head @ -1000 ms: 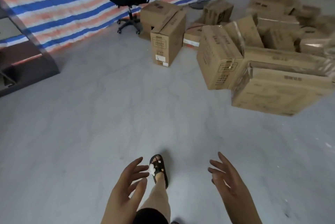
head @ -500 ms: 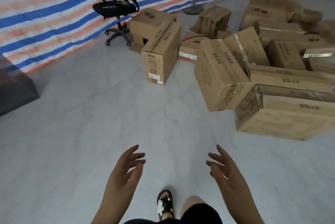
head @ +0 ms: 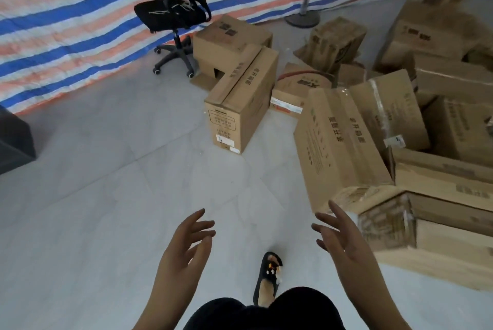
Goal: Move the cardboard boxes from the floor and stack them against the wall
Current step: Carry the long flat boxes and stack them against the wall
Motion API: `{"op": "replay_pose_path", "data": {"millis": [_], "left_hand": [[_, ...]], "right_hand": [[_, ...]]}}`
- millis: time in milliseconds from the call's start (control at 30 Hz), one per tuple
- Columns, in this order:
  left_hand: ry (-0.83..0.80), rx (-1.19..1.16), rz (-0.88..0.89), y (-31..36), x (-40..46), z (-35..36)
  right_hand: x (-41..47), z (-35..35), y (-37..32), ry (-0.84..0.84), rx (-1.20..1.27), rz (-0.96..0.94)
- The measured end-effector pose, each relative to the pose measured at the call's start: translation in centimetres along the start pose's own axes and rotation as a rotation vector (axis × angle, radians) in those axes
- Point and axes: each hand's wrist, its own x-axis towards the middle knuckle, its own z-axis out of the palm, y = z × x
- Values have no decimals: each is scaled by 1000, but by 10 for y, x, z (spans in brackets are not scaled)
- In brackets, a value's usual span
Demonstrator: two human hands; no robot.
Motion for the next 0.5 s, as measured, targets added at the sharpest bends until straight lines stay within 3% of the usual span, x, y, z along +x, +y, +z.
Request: {"op": "replay_pose_path", "data": {"millis": [333, 500], "left_hand": [[150, -56, -109, 25, 166, 15], [83, -1, -153, 21, 283, -9]], "right_hand": [[191, 29, -51, -133, -66, 15], [285, 82, -69, -76, -72, 56]]}}
